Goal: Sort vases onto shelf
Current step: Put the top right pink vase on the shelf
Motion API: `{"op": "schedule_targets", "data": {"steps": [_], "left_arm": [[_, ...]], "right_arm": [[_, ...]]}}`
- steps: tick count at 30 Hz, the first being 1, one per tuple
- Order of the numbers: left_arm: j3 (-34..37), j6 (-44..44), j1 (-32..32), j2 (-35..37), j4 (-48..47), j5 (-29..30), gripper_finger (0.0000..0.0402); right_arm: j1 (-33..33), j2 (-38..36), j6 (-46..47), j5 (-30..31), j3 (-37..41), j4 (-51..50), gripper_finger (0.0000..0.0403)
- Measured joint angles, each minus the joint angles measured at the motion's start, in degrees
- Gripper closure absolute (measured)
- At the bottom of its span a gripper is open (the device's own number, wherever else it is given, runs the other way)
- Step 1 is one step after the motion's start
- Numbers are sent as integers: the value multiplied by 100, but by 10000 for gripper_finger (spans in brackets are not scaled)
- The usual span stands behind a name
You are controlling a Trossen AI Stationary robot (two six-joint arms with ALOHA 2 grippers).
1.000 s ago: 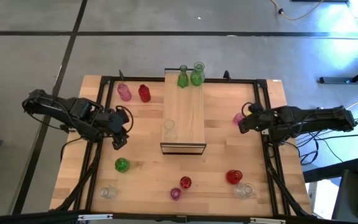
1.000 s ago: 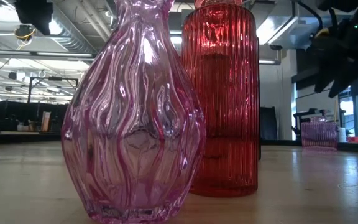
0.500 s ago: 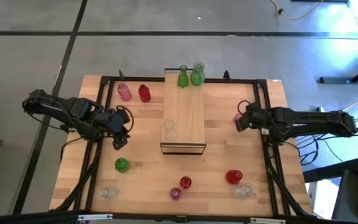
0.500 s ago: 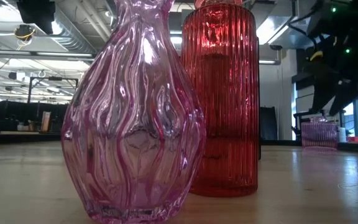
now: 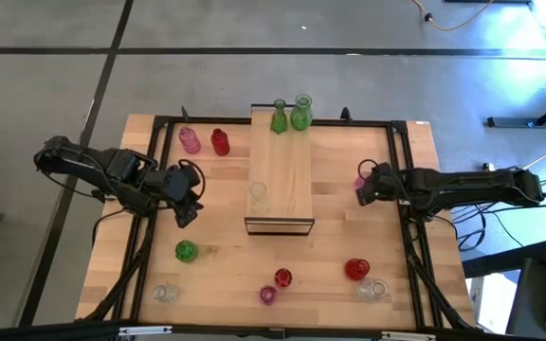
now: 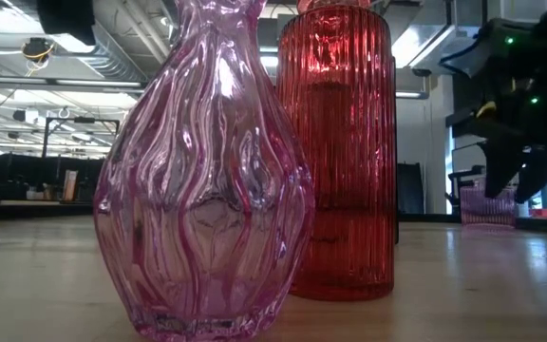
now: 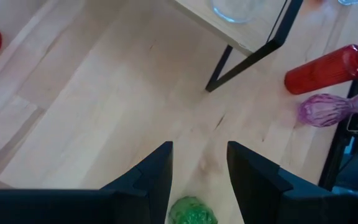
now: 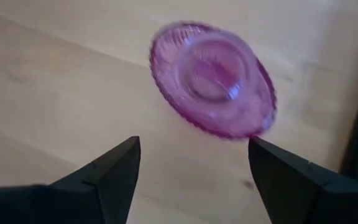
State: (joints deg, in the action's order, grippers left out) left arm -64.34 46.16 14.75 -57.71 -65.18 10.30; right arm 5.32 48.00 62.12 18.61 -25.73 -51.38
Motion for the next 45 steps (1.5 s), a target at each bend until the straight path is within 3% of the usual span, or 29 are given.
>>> {"op": "schedule_targets", "data": {"steps": [9, 19, 24, 30, 34, 40, 45], "left_arm": [[0, -22, 1, -1, 46, 47, 256], [0, -27, 1, 0, 55, 149, 256], [0, -25, 1, -2, 58, 187, 256], [0, -23, 1, -2, 199, 228, 256], [0, 2, 1, -2, 282, 224, 256], [0, 141, 1, -2, 331, 171, 256], [0, 139, 1, -2, 510, 231, 256]], "right_arm": [[-2, 471, -739, 330, 117, 1413, 123], [321, 1440, -1569, 20, 115, 3217, 123], [332, 1891, -1658, 250, 111, 3880, 123], [332, 2321, -1790, 965, 111, 3861, 123], [332, 2534, -1939, 992, 111, 3800, 123], [333, 2573, -691, 1048, 111, 3066, 123], [334, 2573, -876, 1370, 111, 2841, 123]]}}
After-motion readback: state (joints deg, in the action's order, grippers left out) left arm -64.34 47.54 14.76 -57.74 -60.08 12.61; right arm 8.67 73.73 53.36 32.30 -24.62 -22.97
